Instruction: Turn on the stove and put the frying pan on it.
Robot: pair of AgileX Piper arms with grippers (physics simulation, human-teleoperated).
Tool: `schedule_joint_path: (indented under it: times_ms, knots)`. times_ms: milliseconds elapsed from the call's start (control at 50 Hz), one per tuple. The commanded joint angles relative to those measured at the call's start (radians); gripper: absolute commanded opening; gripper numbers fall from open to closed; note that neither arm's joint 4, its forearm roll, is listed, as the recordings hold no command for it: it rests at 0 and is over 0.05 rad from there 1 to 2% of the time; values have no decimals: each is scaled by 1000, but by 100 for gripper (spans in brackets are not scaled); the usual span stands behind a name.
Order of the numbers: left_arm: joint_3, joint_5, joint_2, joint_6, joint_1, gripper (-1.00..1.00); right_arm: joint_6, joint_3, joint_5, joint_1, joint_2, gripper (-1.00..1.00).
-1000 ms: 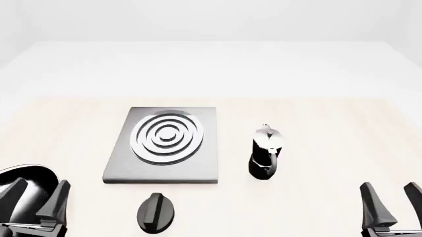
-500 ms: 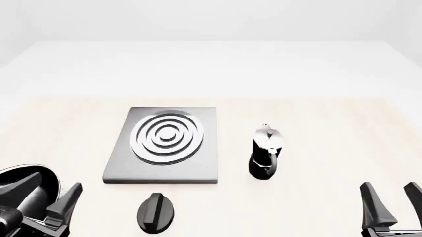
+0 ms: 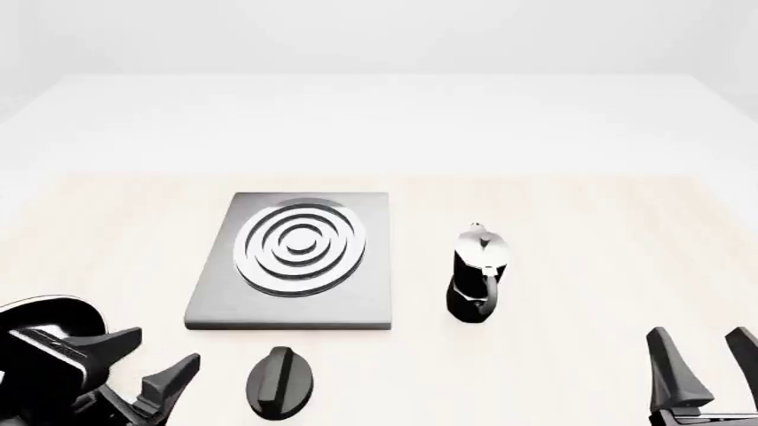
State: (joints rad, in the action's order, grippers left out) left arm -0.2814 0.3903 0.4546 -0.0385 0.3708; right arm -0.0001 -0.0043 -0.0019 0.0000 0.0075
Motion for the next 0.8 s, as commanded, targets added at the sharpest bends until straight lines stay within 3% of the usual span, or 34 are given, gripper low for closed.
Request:
schedule_joint_path:
  times_ms: [20, 180, 420, 800]
  knots:
    - [1, -62, 130, 40, 98, 100, 0, 0, 0, 0, 0, 100]
    - [38, -161, 226, 94, 160, 100, 0, 0, 0, 0, 0, 100]
    - [54, -255, 312, 115, 182, 100, 0, 0, 0, 0, 0, 100]
    - [78, -321, 392, 149, 229, 100, 0, 0, 0, 0, 0, 100]
